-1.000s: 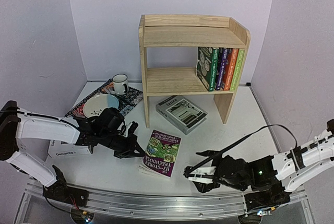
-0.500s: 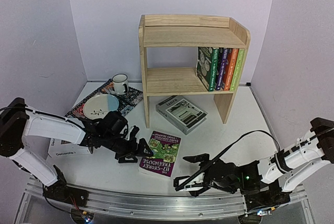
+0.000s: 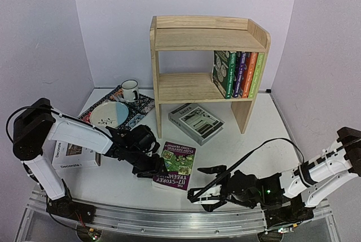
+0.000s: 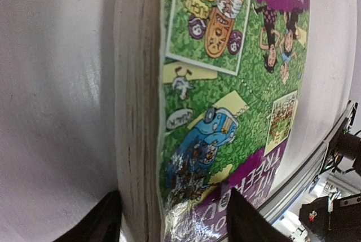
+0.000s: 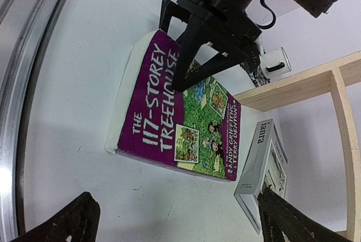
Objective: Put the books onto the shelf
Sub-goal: Pick up the book at the center of the board, then pass from the left arm to the right
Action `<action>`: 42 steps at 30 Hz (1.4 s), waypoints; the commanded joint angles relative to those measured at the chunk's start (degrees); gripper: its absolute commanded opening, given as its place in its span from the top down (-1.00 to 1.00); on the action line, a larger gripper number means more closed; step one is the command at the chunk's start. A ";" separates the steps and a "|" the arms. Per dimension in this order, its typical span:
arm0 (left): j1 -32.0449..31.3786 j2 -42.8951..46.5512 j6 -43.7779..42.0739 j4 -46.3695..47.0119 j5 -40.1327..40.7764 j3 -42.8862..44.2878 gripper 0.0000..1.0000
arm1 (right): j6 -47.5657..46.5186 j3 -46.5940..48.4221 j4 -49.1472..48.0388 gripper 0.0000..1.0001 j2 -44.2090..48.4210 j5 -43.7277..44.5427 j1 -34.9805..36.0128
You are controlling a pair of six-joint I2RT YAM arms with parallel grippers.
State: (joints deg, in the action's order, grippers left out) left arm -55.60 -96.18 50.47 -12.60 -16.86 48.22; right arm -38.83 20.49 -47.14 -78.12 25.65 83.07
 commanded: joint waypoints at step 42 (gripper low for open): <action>7.52 13.36 5.36 14.93 -27.21 -5.30 1.00 | -26.65 3.46 -42.26 -0.14 -25.69 -2.58 -3.44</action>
State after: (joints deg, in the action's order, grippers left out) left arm -48.40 -86.20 55.98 -5.75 -38.66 42.59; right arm -65.71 24.30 -75.34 -104.91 23.83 80.01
